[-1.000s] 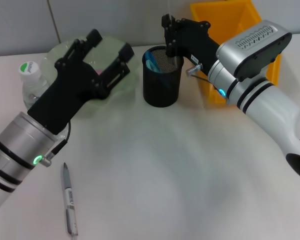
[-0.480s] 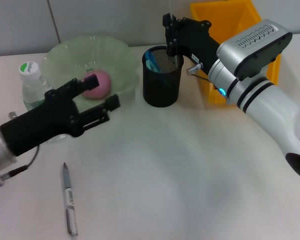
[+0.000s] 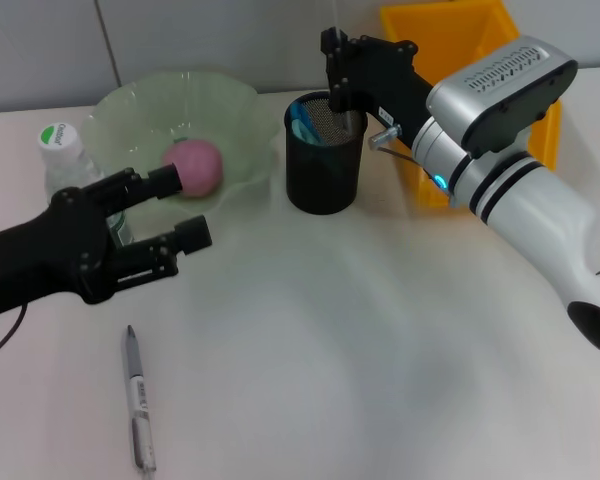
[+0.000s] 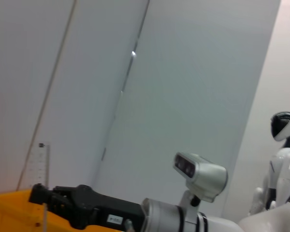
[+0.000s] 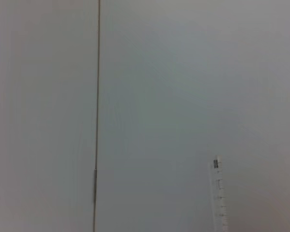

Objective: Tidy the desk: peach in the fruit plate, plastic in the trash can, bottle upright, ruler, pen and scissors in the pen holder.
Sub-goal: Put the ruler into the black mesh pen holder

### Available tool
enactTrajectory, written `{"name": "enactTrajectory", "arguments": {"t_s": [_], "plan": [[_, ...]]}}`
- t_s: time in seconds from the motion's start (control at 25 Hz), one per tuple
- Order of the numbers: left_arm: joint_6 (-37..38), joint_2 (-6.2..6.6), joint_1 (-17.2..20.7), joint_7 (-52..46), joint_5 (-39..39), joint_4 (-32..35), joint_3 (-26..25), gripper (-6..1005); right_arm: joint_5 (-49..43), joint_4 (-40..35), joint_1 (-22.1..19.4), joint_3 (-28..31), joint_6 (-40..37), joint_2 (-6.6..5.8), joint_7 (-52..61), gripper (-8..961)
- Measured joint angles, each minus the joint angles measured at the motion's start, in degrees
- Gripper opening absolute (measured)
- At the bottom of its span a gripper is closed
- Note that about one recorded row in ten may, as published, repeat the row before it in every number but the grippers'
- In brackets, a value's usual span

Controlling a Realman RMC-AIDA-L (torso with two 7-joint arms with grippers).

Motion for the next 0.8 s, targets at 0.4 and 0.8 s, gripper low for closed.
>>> {"name": "enactTrajectory", "arguments": {"t_s": [0.4,0.8], "plan": [[2.4,-1.59,0.1,-1.3,4.5,2.0,-2.4,807,-0.4,0.6,0.3,0.8,1.7,0.00,0.0,4],[2.9,-1.56,0.6,-1.8,4.5,2.3,-2.5,806,-0.2,0.6,-0.2,1.4,1.8,0.00,0.0,4]]}}
